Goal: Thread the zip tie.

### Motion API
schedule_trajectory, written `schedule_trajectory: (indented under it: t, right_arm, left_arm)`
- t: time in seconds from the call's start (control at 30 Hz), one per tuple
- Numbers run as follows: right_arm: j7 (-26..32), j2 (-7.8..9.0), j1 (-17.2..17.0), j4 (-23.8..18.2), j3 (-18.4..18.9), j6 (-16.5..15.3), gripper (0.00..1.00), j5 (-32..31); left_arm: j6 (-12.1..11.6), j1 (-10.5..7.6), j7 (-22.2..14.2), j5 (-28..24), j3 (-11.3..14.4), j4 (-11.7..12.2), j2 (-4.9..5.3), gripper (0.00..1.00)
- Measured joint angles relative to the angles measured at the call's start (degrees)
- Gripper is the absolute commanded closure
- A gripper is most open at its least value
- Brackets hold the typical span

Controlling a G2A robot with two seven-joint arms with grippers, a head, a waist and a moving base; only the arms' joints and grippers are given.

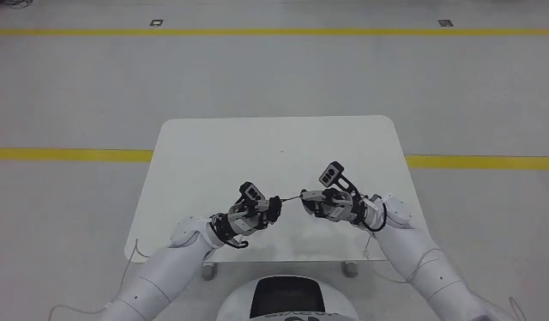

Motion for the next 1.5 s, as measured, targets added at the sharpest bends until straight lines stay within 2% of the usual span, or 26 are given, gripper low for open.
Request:
schedule_trajectory:
  t: [1.5]
  right_arm:
    - [-0.92, -0.28, -0.41, 2.15, 2.45, 1.14, 1.0, -1.08]
  left_arm:
    - [0.0, 0.0, 0.0, 0.0, 0.0, 0.0, 0.0, 1.0]
